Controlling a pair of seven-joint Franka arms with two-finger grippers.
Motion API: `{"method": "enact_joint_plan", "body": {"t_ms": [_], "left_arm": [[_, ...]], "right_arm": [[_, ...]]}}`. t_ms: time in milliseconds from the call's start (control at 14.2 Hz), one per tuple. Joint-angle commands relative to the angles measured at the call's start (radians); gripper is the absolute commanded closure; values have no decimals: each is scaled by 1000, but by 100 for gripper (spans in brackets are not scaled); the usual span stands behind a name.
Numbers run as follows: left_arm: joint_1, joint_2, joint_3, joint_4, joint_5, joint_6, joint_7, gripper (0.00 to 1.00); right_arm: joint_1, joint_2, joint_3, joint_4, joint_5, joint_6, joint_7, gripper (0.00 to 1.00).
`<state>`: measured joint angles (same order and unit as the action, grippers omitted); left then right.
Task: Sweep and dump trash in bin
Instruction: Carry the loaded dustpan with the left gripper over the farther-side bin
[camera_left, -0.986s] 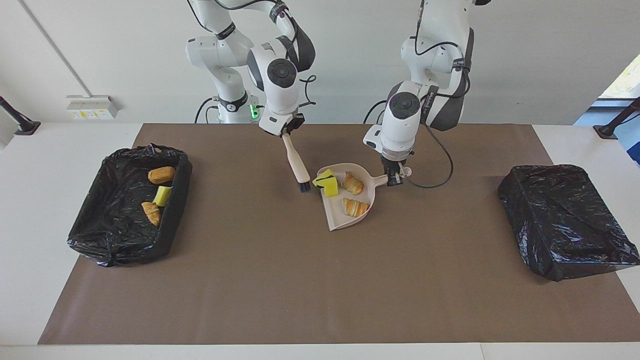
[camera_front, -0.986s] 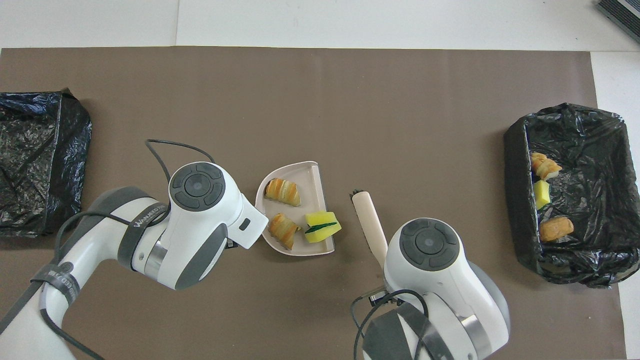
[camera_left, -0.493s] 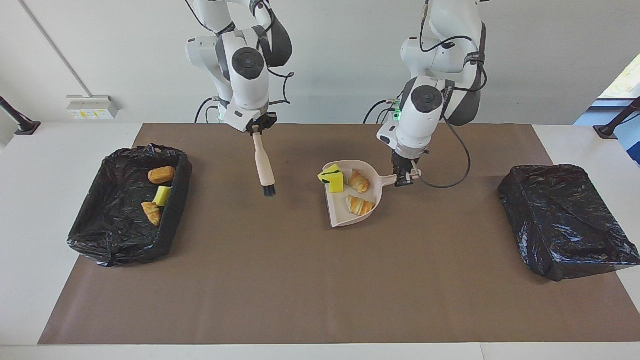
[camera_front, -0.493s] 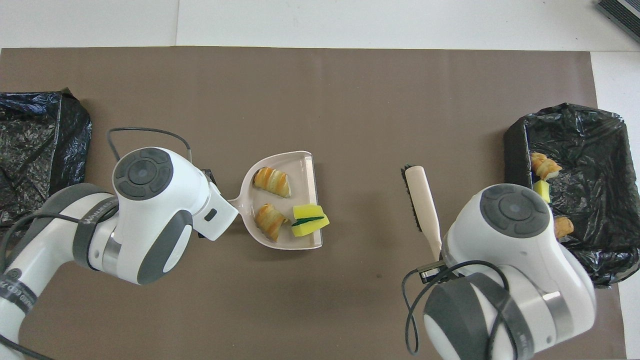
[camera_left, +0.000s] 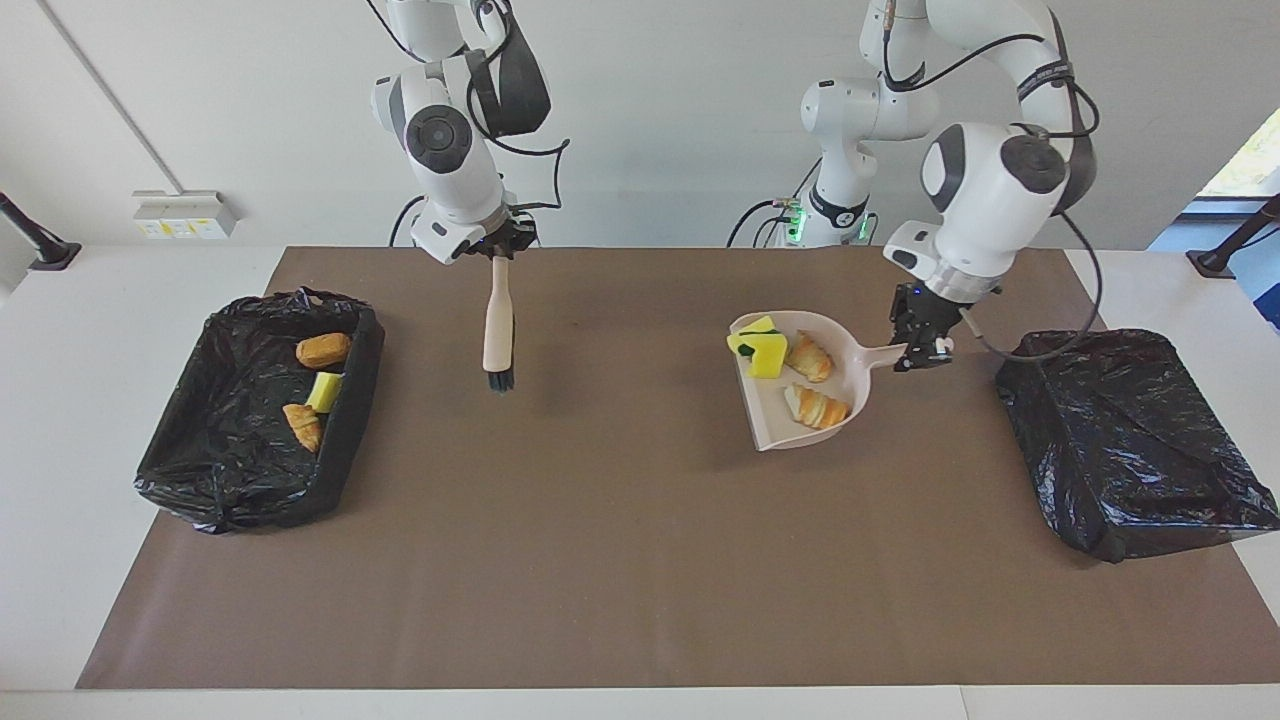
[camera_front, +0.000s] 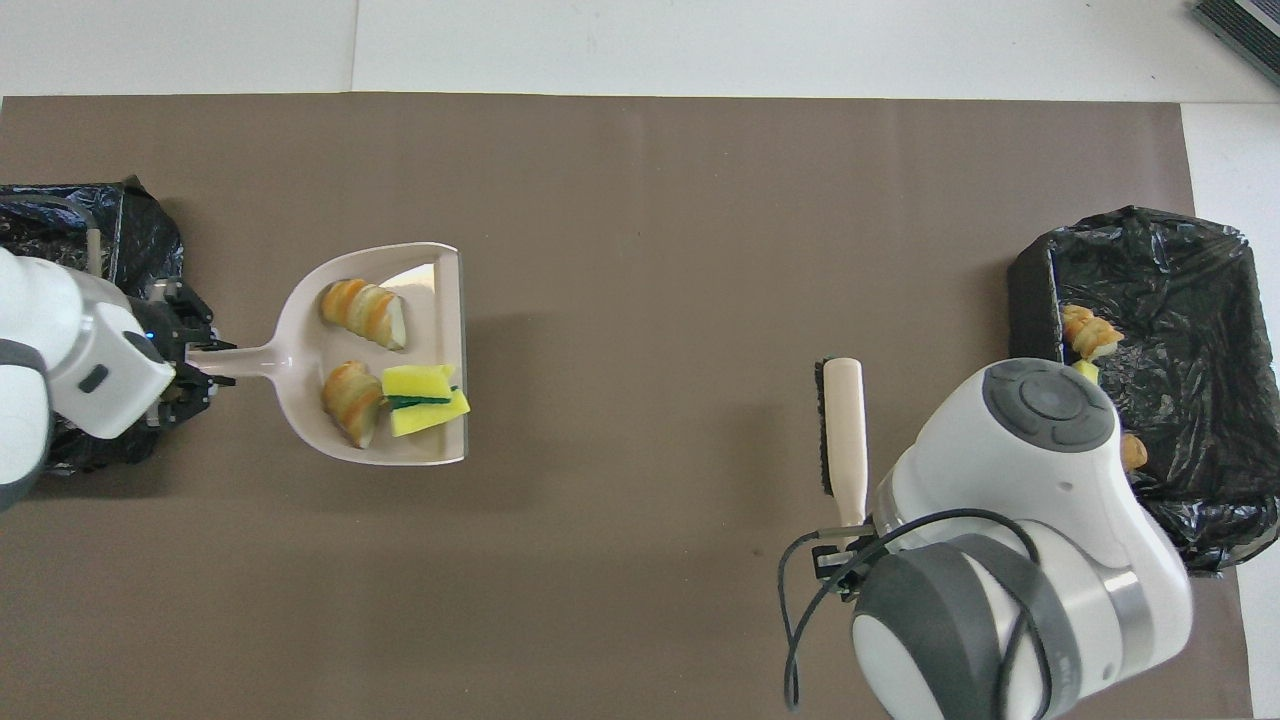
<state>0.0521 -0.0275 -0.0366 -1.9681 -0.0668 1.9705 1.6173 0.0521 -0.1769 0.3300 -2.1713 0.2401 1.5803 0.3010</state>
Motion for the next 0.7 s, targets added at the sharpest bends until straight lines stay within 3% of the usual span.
{"method": "enact_joint_plan", "body": {"t_ms": [0, 282, 423, 634], "left_arm": [[168, 44, -17, 101, -31, -62, 142, 100], [395, 107, -17, 228, -77, -84, 312, 100], [439, 173, -14, 354, -59, -125, 337, 100], [502, 299, -14, 549, 40, -185, 363, 100]], "right_arm": [[0, 46, 130, 4, 48, 70, 101, 100], [0, 138, 300, 2, 102, 242, 263, 100], [6, 178, 366, -2, 102, 274, 328, 100], [18, 224, 388, -19, 97, 328, 337, 100]]}}
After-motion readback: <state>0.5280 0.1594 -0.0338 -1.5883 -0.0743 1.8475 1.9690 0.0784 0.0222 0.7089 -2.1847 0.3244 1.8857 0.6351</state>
